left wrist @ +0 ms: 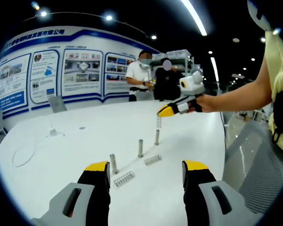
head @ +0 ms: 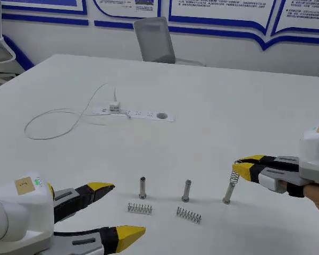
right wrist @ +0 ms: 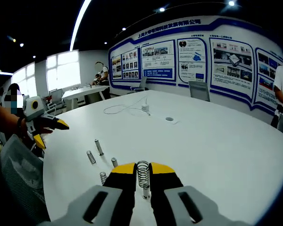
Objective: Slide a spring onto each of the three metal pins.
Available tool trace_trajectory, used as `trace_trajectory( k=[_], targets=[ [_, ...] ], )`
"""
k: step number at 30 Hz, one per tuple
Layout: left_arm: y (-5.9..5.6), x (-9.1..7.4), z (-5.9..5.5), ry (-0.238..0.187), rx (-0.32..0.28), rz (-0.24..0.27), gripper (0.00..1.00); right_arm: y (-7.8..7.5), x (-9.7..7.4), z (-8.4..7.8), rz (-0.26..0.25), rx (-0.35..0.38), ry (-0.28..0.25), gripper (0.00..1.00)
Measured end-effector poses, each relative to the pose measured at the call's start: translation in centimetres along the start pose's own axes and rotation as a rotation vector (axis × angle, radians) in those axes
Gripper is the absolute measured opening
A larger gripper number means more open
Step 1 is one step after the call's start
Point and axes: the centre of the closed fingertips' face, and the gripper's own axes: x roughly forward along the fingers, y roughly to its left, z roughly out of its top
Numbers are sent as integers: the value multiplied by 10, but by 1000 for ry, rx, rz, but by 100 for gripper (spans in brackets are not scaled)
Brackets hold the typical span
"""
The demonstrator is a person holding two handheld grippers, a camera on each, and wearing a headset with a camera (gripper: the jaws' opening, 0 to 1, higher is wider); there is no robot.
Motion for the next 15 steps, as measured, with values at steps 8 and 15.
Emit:
trace_trajectory(
  k=[8, 15],
  targets=[
    [4, 0, -3, 5, -12, 6, 62, -3, 4, -7, -5, 7, 3, 12],
    [5, 1, -5, 9, -16, 4, 61, -4, 10, -16, -4, 18, 9, 12]
  ],
)
